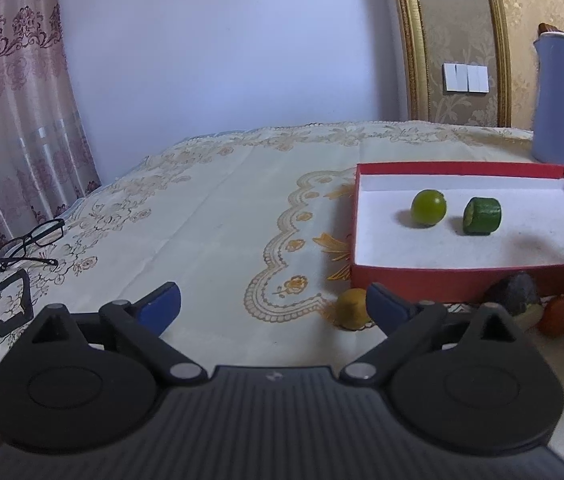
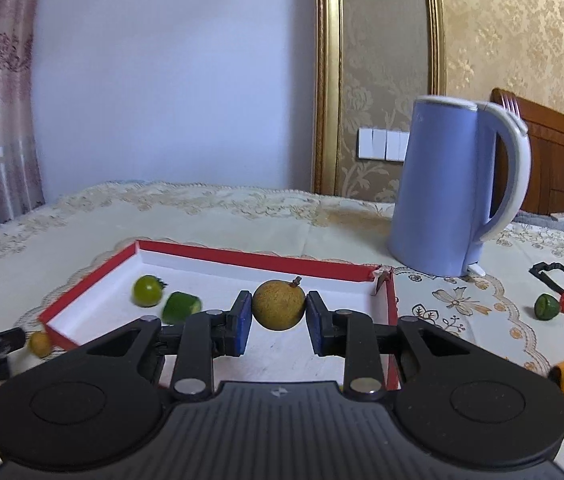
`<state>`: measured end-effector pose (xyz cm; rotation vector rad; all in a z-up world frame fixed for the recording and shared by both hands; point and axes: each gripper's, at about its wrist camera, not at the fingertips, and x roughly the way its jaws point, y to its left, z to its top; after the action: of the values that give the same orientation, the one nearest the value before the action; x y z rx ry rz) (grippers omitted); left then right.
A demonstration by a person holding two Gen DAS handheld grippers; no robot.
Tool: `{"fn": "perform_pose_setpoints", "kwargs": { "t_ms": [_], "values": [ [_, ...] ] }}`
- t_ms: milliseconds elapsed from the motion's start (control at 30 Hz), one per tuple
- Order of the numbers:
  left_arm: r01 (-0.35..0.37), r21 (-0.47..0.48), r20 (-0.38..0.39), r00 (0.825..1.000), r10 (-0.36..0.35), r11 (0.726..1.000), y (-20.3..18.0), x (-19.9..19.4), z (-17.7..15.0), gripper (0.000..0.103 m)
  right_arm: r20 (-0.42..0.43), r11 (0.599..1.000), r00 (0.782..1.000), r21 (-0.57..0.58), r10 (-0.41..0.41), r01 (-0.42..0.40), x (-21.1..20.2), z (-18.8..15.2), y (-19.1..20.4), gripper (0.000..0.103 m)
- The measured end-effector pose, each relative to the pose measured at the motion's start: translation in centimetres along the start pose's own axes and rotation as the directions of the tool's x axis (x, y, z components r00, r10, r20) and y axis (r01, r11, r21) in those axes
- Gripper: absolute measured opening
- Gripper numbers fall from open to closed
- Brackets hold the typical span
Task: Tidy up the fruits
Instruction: 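Carry the brown round fruit into the box and open the right gripper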
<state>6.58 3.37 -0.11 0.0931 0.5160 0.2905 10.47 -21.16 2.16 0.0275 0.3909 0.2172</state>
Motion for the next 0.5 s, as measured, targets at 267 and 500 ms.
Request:
{"fn": "perform_pose_setpoints", "kwargs": {
  "t_ms": [267, 500],
  "values": [
    [-0.025, -0.001, -0.009, 1.000, 0.025, 1.000, 0.5, 0.3, -0.2, 0.100, -0.076, 0.999, 0.996, -0.010, -0.047, 0.046, 4.5, 0.8, -0.6, 0.028],
    [-0.046, 0.001, -0.009, 0.999, 0.046, 0.999, 0.8, 0.4, -0.2, 0.103, -0.131, 0.998, 0.989, 0.005, -0.065, 0.066, 6.9, 0.7, -1.4, 0.028]
  ]
}}
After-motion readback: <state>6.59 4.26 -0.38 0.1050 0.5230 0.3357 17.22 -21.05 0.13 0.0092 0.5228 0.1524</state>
